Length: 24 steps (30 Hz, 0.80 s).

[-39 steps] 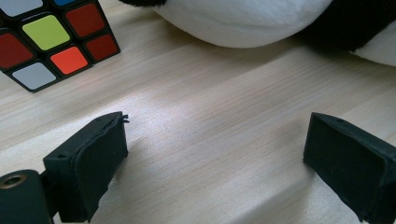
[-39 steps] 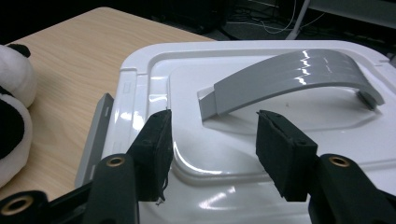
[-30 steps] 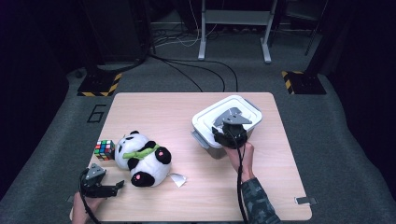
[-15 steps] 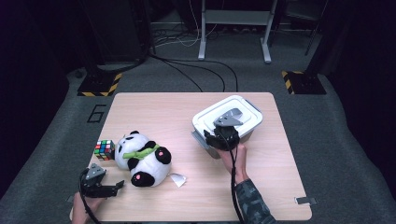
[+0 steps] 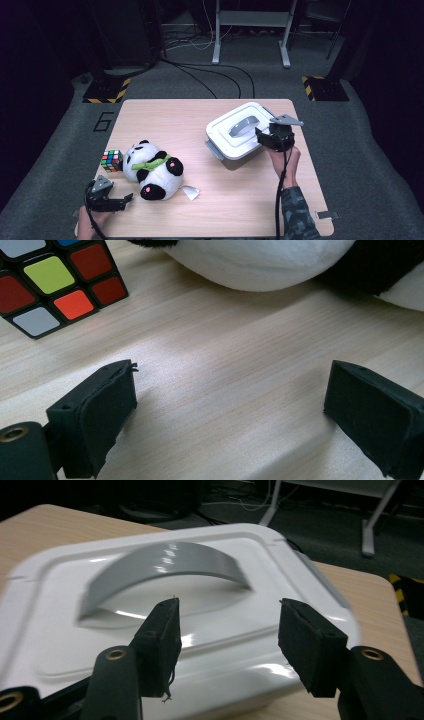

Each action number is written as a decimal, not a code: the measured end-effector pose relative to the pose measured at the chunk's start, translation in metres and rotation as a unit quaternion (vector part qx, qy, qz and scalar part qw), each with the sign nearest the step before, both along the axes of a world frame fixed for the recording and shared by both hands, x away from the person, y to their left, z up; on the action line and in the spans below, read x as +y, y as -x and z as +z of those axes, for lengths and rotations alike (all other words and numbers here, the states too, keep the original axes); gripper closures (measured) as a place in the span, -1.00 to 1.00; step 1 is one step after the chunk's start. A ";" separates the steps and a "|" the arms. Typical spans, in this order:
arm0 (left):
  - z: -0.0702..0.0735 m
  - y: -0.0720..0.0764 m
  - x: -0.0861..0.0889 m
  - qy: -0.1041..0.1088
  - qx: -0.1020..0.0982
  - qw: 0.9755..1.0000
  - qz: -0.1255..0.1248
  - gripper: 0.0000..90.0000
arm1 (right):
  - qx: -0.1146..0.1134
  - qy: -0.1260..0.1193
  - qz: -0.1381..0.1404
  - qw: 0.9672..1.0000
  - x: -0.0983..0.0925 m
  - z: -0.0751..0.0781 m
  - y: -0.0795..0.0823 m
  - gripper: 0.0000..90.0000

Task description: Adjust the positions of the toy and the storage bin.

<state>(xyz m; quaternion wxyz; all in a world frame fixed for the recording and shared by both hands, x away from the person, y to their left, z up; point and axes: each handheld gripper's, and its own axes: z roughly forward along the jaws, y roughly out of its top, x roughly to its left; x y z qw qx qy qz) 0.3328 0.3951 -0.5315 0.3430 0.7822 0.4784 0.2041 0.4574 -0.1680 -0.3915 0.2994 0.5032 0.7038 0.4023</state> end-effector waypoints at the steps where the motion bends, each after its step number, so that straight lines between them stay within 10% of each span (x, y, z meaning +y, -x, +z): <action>1: 0.000 0.000 0.000 0.000 0.000 1.000 0.000 -0.86 | 0.001 0.000 -0.007 1.000 -0.007 -0.001 -0.004 -0.08; 16: 0.000 0.000 0.000 0.000 0.000 1.000 0.000 -0.86 | 0.037 -0.009 -0.061 0.997 -0.041 -0.016 -0.042 0.07; 24: 0.000 0.000 0.000 0.000 0.000 1.000 0.000 -0.86 | 0.041 -0.027 -0.057 0.997 -0.044 -0.016 -0.045 0.50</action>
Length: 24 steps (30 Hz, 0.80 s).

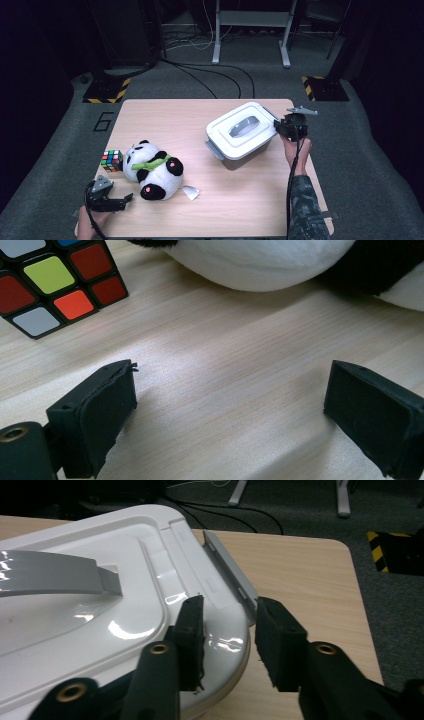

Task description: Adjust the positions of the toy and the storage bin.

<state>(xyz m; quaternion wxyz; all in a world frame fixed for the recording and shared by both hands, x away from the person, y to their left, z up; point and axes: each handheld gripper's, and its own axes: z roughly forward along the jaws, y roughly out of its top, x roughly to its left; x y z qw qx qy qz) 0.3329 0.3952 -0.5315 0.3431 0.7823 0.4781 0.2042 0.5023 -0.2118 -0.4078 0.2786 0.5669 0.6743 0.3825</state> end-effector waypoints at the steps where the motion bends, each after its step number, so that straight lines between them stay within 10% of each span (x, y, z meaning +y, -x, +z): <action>1: 0.000 0.000 0.000 0.000 0.000 1.000 0.000 -0.86 | 0.000 0.000 0.000 1.000 0.000 0.000 0.000 0.50; 14: 0.000 0.000 0.000 0.001 0.000 1.000 0.000 -0.86 | 0.021 0.003 -0.021 1.000 0.023 0.003 0.030 0.50; 24: 0.000 0.000 0.000 0.001 0.000 1.000 0.000 -0.86 | -0.011 -0.009 0.016 1.000 0.029 0.001 0.052 0.37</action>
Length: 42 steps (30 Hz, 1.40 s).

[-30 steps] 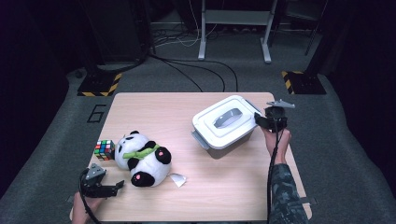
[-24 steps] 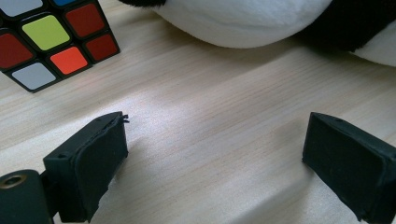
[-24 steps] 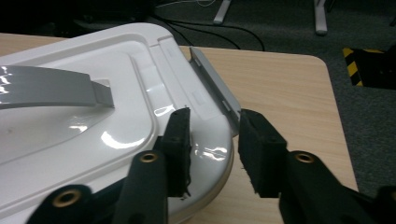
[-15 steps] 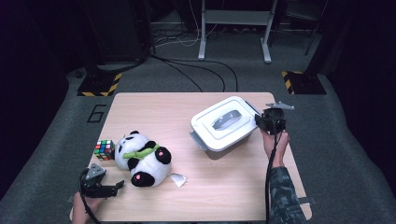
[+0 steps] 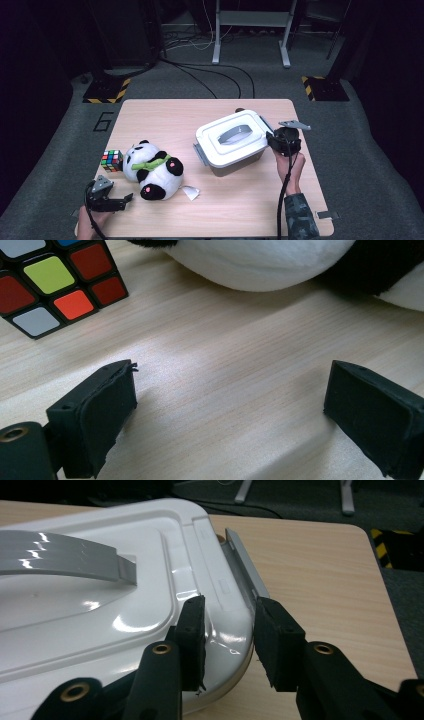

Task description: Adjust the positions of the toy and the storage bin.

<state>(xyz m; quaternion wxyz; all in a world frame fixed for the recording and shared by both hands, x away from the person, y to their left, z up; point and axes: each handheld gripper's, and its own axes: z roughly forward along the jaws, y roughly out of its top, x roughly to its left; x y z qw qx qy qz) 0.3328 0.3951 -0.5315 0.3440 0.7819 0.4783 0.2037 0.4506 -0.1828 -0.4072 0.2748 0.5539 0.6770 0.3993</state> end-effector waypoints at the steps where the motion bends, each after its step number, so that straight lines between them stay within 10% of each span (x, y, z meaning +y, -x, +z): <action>1: 0.000 0.000 0.000 0.000 0.000 1.000 0.000 -0.86 | -0.005 0.000 -0.003 1.000 -0.002 0.001 -0.001 0.33; 8: 0.000 0.000 0.000 -0.001 0.000 1.000 0.000 -0.86 | -0.029 0.005 0.007 1.000 -0.015 0.011 -0.014 0.32; 22: 0.000 0.000 0.000 0.000 0.000 1.000 0.000 -0.86 | 0.035 0.006 0.043 0.998 -0.020 -0.011 -0.065 0.58; 42: 0.000 0.000 0.000 -0.001 0.000 1.000 0.000 -0.86 | 0.053 -0.021 -0.003 0.998 -0.026 -0.012 -0.026 0.87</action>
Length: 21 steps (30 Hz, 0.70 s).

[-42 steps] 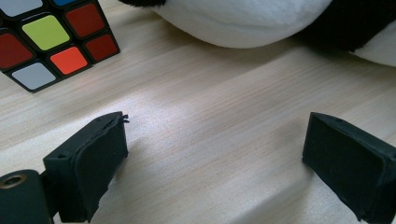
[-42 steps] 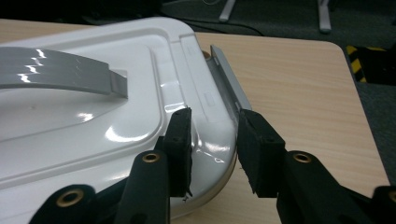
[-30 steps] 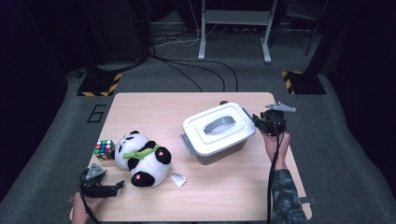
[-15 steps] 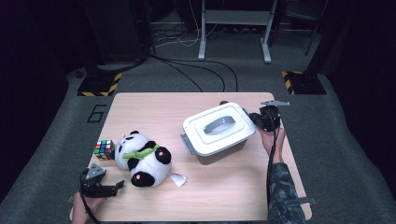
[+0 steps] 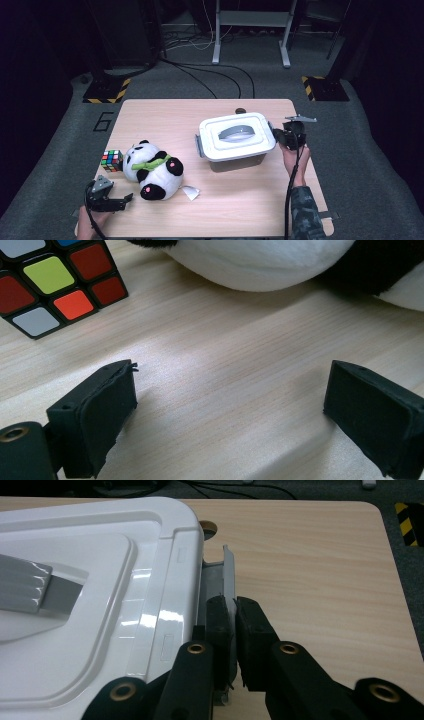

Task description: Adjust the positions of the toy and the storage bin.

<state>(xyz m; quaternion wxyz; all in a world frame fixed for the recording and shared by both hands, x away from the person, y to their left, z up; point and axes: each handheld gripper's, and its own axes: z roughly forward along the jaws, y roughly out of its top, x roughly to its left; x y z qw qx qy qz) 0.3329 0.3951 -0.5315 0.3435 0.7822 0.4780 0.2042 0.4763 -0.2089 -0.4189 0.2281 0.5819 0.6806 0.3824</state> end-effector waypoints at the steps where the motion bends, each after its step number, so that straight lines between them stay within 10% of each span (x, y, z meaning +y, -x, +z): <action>1: 0.000 0.000 0.000 0.000 0.000 1.000 0.000 -0.86 | 0.000 0.000 0.000 1.000 0.000 0.000 0.000 0.87; 17: 0.000 0.000 0.000 0.001 0.000 1.000 0.000 -0.86 | -0.003 -0.003 0.009 1.000 -0.006 0.000 0.045 0.76; 21: 0.000 0.000 0.000 0.001 0.000 1.000 0.000 -0.86 | -0.033 0.004 0.018 0.999 -0.010 0.011 0.051 0.40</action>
